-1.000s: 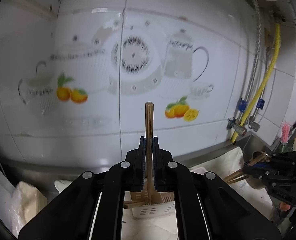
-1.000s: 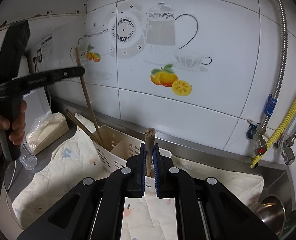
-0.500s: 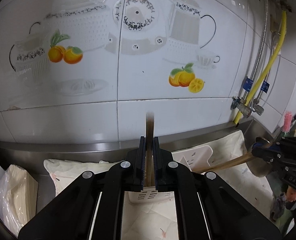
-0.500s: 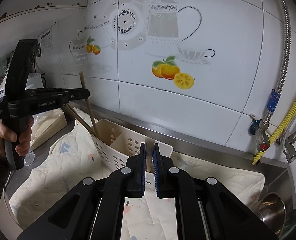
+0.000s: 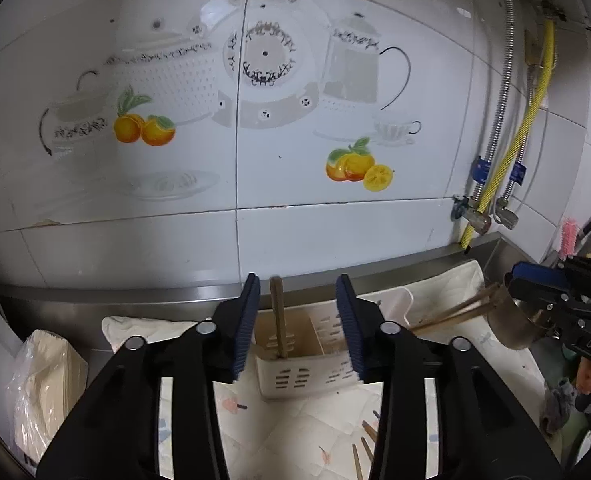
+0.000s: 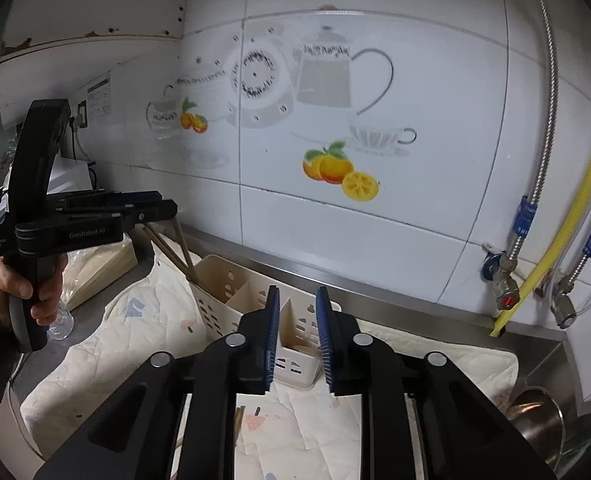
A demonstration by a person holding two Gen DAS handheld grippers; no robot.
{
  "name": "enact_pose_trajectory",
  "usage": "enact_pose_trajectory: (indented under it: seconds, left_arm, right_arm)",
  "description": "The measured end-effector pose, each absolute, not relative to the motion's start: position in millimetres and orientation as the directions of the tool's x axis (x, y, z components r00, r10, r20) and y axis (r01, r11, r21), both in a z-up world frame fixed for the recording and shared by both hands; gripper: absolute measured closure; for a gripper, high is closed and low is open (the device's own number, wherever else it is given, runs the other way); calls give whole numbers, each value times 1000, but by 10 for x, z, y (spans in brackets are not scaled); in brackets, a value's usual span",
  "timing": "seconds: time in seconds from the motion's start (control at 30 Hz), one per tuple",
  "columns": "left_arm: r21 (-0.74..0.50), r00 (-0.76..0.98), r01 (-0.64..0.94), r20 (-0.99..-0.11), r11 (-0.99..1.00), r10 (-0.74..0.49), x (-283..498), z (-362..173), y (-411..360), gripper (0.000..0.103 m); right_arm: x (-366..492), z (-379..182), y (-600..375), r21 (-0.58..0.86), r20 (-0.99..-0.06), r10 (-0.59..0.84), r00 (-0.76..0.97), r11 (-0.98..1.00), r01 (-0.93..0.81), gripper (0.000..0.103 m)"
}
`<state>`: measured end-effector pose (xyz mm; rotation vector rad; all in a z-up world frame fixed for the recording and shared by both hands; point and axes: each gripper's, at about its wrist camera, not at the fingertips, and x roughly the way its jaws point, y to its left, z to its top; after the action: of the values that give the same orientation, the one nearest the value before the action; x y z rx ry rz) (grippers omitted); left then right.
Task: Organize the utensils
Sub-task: 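Lower both chopsticks into the white holder and open both grippers, then move both open grippers back over the remaining brown chopsticks on the mat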
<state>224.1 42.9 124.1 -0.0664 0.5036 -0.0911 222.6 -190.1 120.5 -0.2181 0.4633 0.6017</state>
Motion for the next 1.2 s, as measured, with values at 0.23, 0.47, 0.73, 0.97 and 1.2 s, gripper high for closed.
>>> enact_pose_trajectory:
  seconds: [0.23,0.47,0.73,0.97,1.2]
  left_arm:
    - [-100,872,73,-477,992,-112,1882,1105,405,41]
    - [-105,864,47,-494,993,-93,1509,795,381,19]
    - [-97,847,4,-529,995,-55,1144,411,350,8]
    - [-97,822,-50,-569,994,-15,914,114,368,5]
    - [-119,805,-103,-593,987,13,723,-81,409,5]
  right_arm:
    - [1861,1148,-1951,-79,-435,510,742,799,-596,68]
    - [1508,774,-1970,-96,-452,497,741,799,-594,55]
    - [1216,281,-2009,-78,-499,479,722,805,-588,44]
    - [994,-154,-2033,-46,-554,459,694,816,-576,40]
    - [848,-525,-2102,37,-613,462,641,827,-561,34]
